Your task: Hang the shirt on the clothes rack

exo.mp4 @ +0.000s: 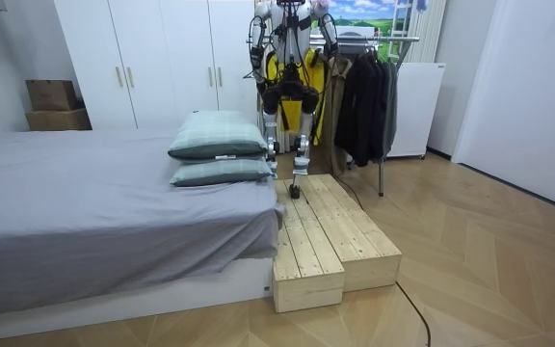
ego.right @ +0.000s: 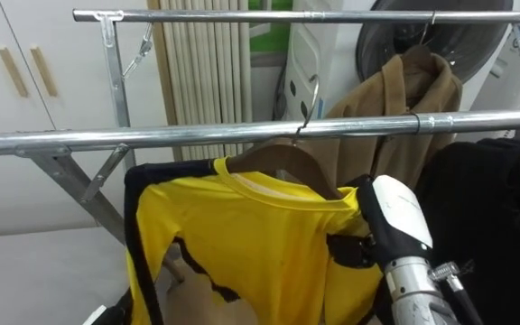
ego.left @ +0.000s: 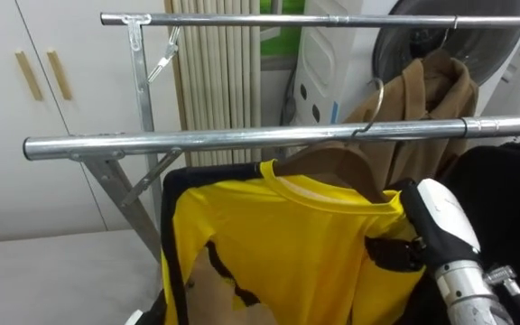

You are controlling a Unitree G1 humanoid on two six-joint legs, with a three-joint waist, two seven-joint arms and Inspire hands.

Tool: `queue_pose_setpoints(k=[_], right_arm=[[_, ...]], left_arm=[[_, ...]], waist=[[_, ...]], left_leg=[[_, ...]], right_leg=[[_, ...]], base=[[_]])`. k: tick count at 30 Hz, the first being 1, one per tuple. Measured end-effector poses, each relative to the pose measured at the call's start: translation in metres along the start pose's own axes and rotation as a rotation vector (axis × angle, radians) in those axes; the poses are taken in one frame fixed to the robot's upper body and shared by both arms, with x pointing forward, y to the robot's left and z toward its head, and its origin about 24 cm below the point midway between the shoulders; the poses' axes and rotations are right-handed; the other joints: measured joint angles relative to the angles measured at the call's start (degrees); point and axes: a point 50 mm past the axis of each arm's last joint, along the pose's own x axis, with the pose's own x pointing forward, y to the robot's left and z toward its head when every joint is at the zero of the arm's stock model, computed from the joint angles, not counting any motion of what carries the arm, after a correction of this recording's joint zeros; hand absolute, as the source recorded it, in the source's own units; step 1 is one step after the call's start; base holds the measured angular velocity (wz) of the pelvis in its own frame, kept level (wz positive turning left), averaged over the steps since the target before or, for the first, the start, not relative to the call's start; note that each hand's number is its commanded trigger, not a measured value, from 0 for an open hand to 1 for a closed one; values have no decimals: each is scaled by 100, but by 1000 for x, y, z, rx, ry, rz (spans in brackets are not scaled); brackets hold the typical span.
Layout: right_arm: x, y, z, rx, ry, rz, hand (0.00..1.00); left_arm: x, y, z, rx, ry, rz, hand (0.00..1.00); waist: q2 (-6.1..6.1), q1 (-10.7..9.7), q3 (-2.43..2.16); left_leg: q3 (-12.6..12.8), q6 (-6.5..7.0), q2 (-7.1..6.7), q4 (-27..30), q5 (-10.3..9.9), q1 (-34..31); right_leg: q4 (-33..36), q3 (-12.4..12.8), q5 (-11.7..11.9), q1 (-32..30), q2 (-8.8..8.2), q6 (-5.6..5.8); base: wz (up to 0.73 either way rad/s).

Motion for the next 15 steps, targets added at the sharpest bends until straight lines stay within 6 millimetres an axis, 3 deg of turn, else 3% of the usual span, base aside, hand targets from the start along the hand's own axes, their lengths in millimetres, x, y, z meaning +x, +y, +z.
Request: queue_pose_setpoints(k=[10,15], right_arm=[[1,-2,-1,-8,3,16,100],[2,-2,1,-5,16,90,100]], left_arm=[[0,0,1,26,0,-8,0],[0,0,15,60,-50,-15,0]], waist=[[0,8,-2],[-7,14,-3]], left_leg=[[0,0,0,4,0,-24],[1,-1,0,2,0,-17]], right_leg=[[6,0,2,-17,0,2],[1,3,5,-23,2,-2]], base=[[0],[0]])
